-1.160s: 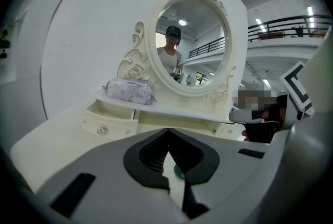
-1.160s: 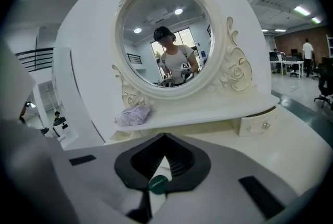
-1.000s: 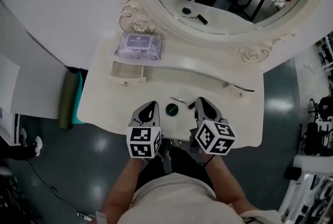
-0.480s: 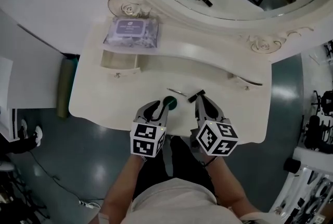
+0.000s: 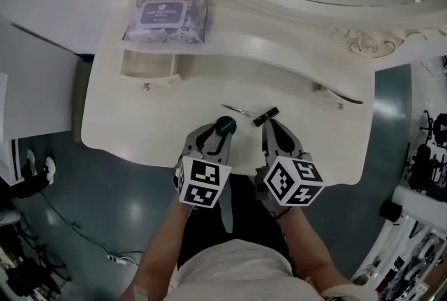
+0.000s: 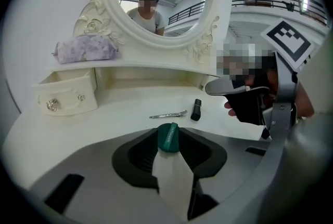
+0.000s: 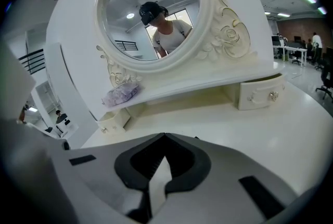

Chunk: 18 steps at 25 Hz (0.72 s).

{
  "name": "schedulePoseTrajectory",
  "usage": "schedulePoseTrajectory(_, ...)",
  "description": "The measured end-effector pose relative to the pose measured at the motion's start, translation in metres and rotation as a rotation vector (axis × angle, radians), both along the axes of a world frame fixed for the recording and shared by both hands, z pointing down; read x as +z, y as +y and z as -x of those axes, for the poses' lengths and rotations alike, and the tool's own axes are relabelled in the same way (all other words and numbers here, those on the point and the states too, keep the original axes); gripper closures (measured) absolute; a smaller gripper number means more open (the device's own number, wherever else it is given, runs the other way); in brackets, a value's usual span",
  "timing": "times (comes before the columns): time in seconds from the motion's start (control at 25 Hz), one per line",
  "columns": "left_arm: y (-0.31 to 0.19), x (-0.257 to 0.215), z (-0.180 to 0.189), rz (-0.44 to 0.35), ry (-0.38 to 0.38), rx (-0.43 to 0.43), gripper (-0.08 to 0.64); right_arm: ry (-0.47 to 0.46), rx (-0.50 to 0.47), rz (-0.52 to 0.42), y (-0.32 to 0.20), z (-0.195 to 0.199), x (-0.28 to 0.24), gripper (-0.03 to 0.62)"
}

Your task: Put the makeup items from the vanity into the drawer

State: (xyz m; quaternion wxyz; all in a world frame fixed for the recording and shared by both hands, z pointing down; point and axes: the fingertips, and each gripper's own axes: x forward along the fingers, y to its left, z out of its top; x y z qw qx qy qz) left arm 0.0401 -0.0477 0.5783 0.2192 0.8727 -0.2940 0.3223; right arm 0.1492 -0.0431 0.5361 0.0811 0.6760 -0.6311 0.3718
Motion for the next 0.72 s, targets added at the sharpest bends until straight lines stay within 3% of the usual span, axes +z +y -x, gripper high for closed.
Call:
schedulePoseTrajectory(0.2, 0.002, 0.011, -0.005, 0.019, -0.035, 0.012, 0.430, -0.008, 0.000, 0.018, 0.001, -0.001, 0.009, 0.575)
schedulePoseTrajectory(0.4, -0.001, 0.017, -0.001, 0.013, -0.074, -0.015, 0.491, -0.005, 0.013, 0.025, 0.003, -0.008, 0.011, 0.575)
schedulePoseTrajectory(0.72, -0.002, 0.019, -0.001, 0.009, -0.101, 0.005, 0.515, -0.001, 0.021, 0.023, -0.001, -0.011, 0.009, 0.575)
